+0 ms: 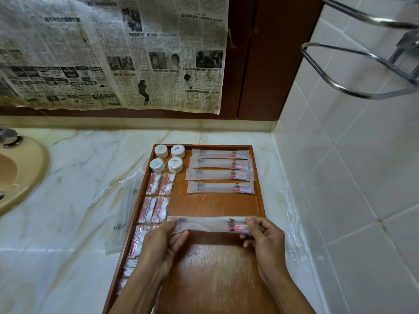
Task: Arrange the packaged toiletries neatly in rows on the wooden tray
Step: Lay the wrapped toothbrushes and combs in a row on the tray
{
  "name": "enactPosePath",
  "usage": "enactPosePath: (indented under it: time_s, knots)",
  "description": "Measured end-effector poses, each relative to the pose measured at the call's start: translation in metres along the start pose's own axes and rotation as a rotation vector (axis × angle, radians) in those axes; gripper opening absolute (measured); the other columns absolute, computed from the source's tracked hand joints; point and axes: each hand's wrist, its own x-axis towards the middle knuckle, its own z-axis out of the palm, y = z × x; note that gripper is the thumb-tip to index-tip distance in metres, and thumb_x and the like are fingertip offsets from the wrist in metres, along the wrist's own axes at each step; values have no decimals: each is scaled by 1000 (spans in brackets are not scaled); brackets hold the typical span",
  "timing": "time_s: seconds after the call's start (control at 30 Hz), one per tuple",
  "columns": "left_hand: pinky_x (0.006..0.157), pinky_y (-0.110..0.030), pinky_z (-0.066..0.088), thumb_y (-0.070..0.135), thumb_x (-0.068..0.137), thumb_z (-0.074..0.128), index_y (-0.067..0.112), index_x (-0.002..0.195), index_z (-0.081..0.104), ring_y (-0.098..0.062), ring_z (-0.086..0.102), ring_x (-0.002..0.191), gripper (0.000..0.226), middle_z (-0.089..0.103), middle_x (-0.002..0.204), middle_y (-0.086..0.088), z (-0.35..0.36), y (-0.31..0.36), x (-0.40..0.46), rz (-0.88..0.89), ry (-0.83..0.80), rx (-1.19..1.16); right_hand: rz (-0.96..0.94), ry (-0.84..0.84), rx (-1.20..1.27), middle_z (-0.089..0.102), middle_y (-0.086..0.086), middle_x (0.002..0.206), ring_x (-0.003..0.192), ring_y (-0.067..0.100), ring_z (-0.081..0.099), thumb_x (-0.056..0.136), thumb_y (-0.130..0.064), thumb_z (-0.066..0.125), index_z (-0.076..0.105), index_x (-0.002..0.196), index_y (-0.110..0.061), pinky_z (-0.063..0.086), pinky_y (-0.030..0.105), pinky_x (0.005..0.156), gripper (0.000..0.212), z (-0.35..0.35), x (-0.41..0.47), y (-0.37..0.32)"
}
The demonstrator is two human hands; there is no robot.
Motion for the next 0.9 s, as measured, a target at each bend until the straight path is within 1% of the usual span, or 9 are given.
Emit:
enactPosePath:
  time_s: [0.17, 0.3, 0.4, 0.5, 0.6, 0.67, 0.73, 0.8, 0.9]
  knots:
    - [52, -22, 57, 8, 93, 57, -5, 87, 65, -14, 71, 62, 17, 71, 70, -11, -5, -3, 1, 104, -78, 56, 76, 32, 39, 74, 7, 80, 57, 18, 63, 93, -23, 61, 74, 82, -14, 51, 27, 45, 20, 2, 1, 0]
    - [52, -22, 57, 7, 93, 57, -6, 87, 66, -15, 71, 62, 17, 72, 72, -13, -5, -5, 3, 105, -72, 60, 90, 30, 32, 74, 6, 79, 57, 17, 64, 94, -24, 61, 73, 85, -13, 51, 27, 46, 19, 2, 1, -1]
    - [49, -20, 56, 9, 89, 63, -4, 81, 70, -15, 68, 57, 17, 69, 69, -13, -6, -4, 4, 136, -45, 144, 71, 26, -15, 74, 4, 79, 58, 18, 65, 95, -24, 60, 73, 86, -13, 52, 27, 47, 19, 0, 3, -3]
    - [43, -22, 54, 13, 86, 69, -3, 81, 72, -19, 65, 53, 17, 69, 70, -18, -5, 4, 6, 194, 0, 321, 32, 30, -120, 75, -3, 79, 61, 20, 69, 95, -21, 59, 72, 88, -21, 54, 27, 47, 15, -7, 12, -9]
    - [40, -24, 49, 14, 85, 72, -1, 77, 71, -23, 62, 52, 17, 69, 70, -17, 0, 18, 12, 282, 20, 518, -28, 49, -286, 74, -3, 80, 67, 21, 70, 94, -18, 62, 72, 83, -27, 54, 27, 48, 17, -19, 31, -18]
    - [43, -25, 48, 14, 85, 72, 4, 71, 71, -23, 61, 55, 18, 69, 69, -15, 5, 25, 18, 351, -12, 678, -73, 54, -407, 72, -10, 79, 71, 14, 70, 92, -20, 64, 71, 78, -30, 51, 20, 48, 18, -24, 43, -21]
    - [50, -29, 47, 17, 85, 73, 10, 66, 72, -21, 62, 58, 21, 69, 64, -8, 10, 29, 28, 458, -18, 881, -120, 51, -550, 69, -17, 76, 75, 5, 67, 90, -21, 67, 70, 75, -30, 48, 13, 51, 18, -25, 53, -23]
    - [55, -29, 47, 21, 85, 73, 14, 65, 73, -15, 63, 59, 21, 69, 61, -1, 15, 31, 38, 562, 7, 1053, -155, 62, -682, 68, -16, 75, 74, 4, 66, 89, -20, 66, 69, 73, -29, 46, 11, 51, 18, -23, 64, -23]
    - [54, -25, 45, 27, 82, 74, 15, 61, 70, -11, 62, 60, 25, 66, 58, 2, 23, 33, 52, 669, 78, 1243, -189, 93, -832, 69, -7, 81, 74, 8, 64, 90, -22, 64, 68, 73, -24, 44, 14, 51, 18, -16, 78, -23]
